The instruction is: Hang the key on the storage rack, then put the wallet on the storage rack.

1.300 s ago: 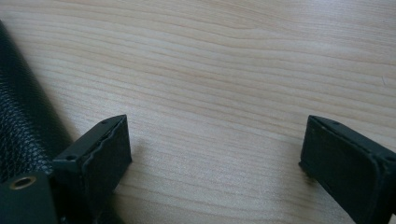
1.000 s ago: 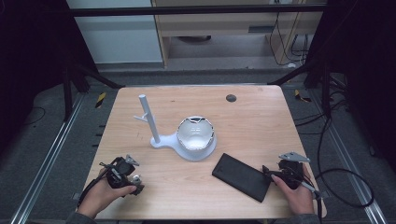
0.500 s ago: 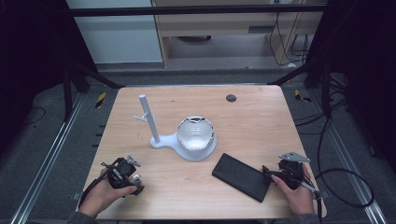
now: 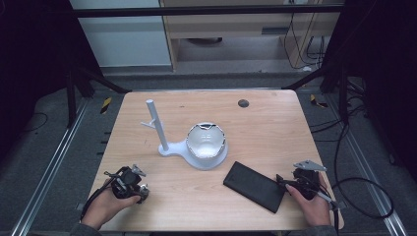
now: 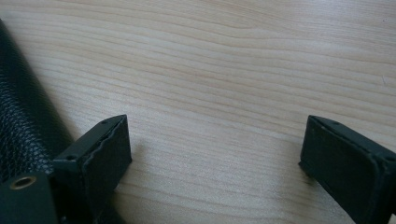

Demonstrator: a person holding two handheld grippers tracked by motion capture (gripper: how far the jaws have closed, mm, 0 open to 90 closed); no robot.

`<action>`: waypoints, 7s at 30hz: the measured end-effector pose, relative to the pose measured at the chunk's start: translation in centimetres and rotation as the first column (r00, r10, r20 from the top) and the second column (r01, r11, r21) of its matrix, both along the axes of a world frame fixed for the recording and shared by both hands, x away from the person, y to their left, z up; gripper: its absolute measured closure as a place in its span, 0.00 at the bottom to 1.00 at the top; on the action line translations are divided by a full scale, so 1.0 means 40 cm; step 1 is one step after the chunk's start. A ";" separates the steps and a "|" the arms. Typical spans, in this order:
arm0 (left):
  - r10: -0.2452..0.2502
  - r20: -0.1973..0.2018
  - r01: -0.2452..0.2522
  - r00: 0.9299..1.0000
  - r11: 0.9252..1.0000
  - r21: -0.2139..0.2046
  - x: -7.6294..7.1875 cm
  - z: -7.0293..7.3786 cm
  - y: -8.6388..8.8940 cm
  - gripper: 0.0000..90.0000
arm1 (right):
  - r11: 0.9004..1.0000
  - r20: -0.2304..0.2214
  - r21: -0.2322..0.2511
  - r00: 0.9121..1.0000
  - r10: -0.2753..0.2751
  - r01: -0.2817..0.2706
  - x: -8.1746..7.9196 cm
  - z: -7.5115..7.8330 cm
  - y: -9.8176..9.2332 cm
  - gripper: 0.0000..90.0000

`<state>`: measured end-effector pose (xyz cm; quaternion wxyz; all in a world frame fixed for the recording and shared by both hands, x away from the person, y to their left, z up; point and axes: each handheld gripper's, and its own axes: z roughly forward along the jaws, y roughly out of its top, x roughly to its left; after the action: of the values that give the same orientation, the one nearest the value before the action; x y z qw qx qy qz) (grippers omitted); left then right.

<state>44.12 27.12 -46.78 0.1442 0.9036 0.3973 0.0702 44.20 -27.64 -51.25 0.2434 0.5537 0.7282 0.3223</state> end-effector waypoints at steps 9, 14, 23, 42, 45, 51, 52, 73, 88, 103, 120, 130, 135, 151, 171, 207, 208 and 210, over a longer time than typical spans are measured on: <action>-0.008 -0.013 0.008 1.000 1.000 -0.006 0.003 0.005 0.017 0.85 | 1.000 0.001 0.001 1.000 -0.001 0.001 0.000 0.000 0.000 0.10; -0.015 -0.007 0.015 1.000 1.000 -0.012 0.008 0.004 0.018 0.91 | 1.000 0.001 0.000 1.000 -0.001 0.001 0.000 0.000 0.000 0.10; -0.024 0.003 0.024 1.000 1.000 -0.012 0.011 0.018 0.015 0.93 | 1.000 0.001 -0.002 1.000 0.000 0.000 0.000 0.000 0.000 0.10; -0.061 0.001 0.061 0.998 0.998 -0.001 0.016 0.104 0.004 0.93 | 1.000 0.002 0.001 1.000 -0.001 0.001 0.000 0.000 0.000 0.10; -0.069 0.012 0.069 0.998 0.998 0.008 0.013 0.130 0.004 0.93 | 1.000 0.002 -0.001 1.000 0.000 0.000 -0.001 0.000 0.000 0.10; -0.080 0.039 0.079 0.996 0.997 0.025 0.008 0.189 0.002 0.93 | 1.000 0.002 -0.001 1.000 0.000 0.000 -0.001 0.000 0.000 0.10; -0.083 0.042 0.082 0.996 0.996 0.027 0.007 0.201 0.001 0.93 | 1.000 0.001 -0.001 1.000 -0.001 0.001 -0.001 0.000 0.000 0.10; -0.110 0.143 0.102 0.984 0.993 0.060 0.023 0.442 -0.045 0.93 | 1.000 0.002 -0.001 1.000 0.000 0.000 -0.001 0.000 0.000 0.10; -0.067 0.177 0.065 0.982 0.998 0.017 0.100 0.540 -0.080 0.93 | 1.000 0.001 -0.004 1.000 -0.001 0.001 -0.001 -0.001 0.000 0.10; -0.036 0.196 0.034 0.980 0.999 0.015 0.144 0.574 -0.087 0.93 | 1.000 0.003 -0.003 1.000 -0.001 0.001 -0.001 -0.001 0.000 0.10; -0.015 0.178 0.016 0.984 1.000 -0.003 0.182 0.567 -0.080 0.93 | 1.000 0.004 0.002 1.000 -0.003 0.003 -0.002 -0.001 0.001 0.10; 0.002 0.186 -0.001 0.983 1.000 -0.006 0.200 0.558 -0.096 0.93 | 1.000 0.004 0.001 1.000 -0.001 0.001 -0.002 -0.001 0.001 0.10; 0.020 0.185 -0.018 0.983 1.000 -0.012 0.210 0.548 -0.090 0.93 | 1.000 0.004 0.001 1.000 -0.001 0.001 -0.002 -0.001 0.001 0.10; 0.024 0.283 -0.014 0.959 0.999 -0.039 0.179 0.550 -0.072 0.74 | 1.000 0.002 0.000 1.000 -0.001 0.001 -0.002 -0.001 0.000 0.10; -0.060 0.436 0.100 0.898 0.992 -0.070 0.004 0.543 -0.129 0.37 | 1.000 0.043 -0.013 0.999 -0.010 0.011 -0.023 0.026 -0.006 0.12; -0.218 0.343 0.294 0.914 0.937 -0.188 -0.022 0.251 -0.386 0.34 | 0.993 0.183 -0.017 0.976 0.120 -0.119 -0.091 0.096 0.053 0.32; -0.224 0.341 0.300 0.913 0.935 -0.188 -0.023 0.244 -0.391 0.34 | 0.992 0.184 -0.016 0.975 0.125 -0.124 -0.092 0.097 0.056 0.33; -0.236 0.333 0.312 0.913 0.929 -0.198 -0.025 0.222 -0.405 0.36 | 0.990 0.190 -0.020 0.972 0.140 -0.138 -0.096 0.098 0.064 0.38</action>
<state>43.12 10.92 -37.90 0.3231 0.9039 0.2444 0.1368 40.37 -25.08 -47.31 0.2906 0.4672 0.7396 0.3876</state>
